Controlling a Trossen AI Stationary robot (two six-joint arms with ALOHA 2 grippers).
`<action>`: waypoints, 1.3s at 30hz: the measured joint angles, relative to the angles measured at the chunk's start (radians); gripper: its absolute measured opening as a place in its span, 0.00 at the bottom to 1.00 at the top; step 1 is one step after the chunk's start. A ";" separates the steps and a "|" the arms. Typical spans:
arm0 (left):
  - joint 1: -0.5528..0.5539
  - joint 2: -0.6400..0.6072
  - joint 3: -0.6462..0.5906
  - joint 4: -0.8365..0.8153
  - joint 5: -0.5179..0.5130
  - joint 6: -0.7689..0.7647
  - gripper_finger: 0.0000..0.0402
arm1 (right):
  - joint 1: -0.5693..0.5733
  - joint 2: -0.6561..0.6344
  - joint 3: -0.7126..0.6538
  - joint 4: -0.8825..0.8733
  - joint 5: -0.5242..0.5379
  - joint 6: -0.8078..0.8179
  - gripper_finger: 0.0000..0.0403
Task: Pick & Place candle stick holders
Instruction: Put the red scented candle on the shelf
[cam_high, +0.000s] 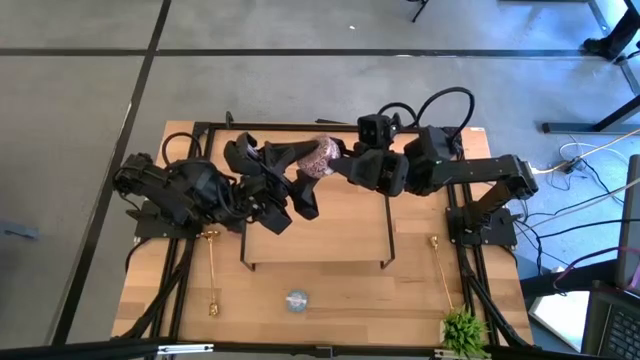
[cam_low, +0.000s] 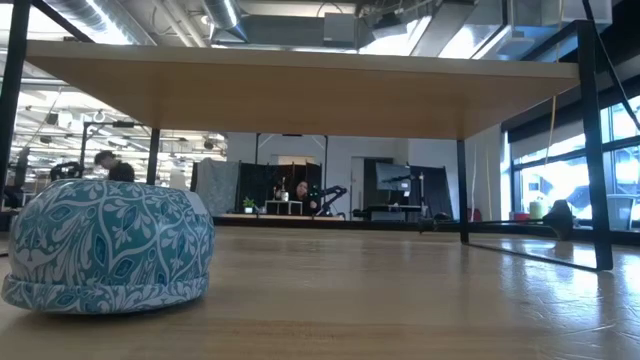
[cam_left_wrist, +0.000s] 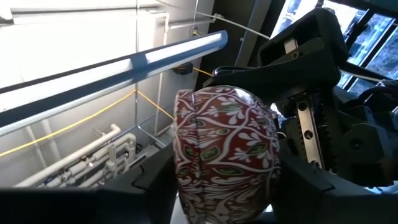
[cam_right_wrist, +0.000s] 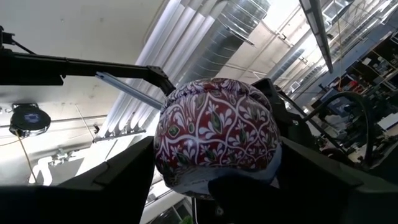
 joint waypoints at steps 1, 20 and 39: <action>0.000 0.000 0.000 0.000 -0.001 -0.006 0.49 | 0.000 0.000 0.000 0.002 0.000 0.000 0.76; -0.082 -0.008 0.061 0.127 -0.176 -0.012 0.43 | 0.002 0.002 -0.002 -0.018 -0.114 0.061 0.76; -0.071 -0.004 0.031 -0.157 -0.558 -0.305 0.43 | 0.206 0.001 -0.002 -0.487 -0.286 0.037 0.73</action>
